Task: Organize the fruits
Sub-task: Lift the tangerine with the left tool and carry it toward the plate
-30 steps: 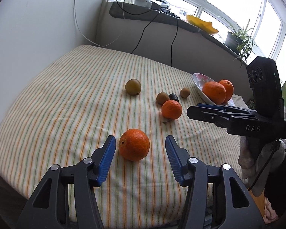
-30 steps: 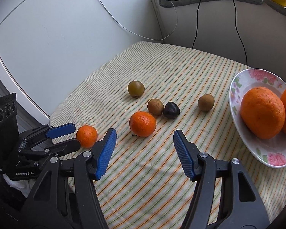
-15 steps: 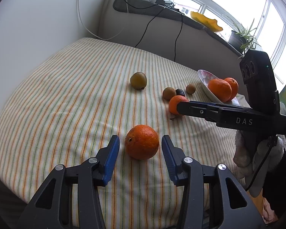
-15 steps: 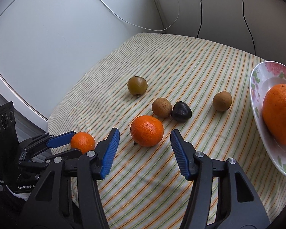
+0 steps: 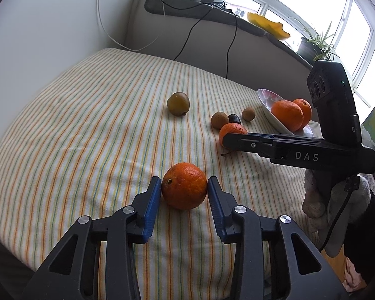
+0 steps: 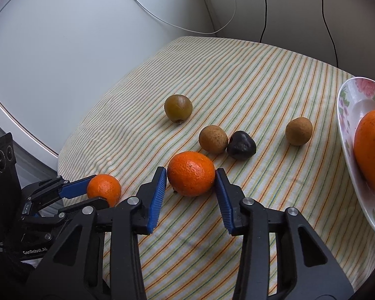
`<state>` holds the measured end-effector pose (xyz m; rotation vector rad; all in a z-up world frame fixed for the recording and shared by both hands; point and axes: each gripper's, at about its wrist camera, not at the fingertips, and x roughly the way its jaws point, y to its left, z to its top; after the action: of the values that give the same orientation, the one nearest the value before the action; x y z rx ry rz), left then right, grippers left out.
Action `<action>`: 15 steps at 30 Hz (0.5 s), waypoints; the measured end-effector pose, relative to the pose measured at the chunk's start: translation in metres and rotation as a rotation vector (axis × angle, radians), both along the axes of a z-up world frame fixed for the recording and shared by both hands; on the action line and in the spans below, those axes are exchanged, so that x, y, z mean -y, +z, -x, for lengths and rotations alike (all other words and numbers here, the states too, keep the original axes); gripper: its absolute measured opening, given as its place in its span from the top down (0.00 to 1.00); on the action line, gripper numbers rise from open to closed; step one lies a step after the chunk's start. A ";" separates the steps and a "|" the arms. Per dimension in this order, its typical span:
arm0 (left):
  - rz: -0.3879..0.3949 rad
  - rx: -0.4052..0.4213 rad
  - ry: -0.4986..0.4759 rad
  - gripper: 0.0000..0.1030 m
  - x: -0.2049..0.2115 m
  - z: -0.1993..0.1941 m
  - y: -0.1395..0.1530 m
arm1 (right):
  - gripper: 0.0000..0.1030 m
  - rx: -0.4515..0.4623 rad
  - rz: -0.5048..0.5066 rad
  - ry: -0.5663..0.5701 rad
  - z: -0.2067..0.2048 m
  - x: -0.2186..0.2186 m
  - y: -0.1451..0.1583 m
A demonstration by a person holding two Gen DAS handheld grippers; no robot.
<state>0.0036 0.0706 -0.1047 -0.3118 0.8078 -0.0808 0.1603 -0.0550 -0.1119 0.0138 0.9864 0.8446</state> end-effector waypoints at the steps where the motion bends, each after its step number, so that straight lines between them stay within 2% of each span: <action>1: 0.000 -0.001 0.000 0.65 0.000 0.000 0.000 | 0.61 0.000 -0.002 0.000 0.000 0.000 0.000; 15: 0.016 0.014 -0.015 0.65 0.005 -0.001 0.008 | 0.62 0.048 -0.027 -0.025 0.012 0.020 0.011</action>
<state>0.0050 0.0653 -0.0964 -0.3200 0.7963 -0.1039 0.1488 -0.0755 -0.1010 0.0293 0.9282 0.8321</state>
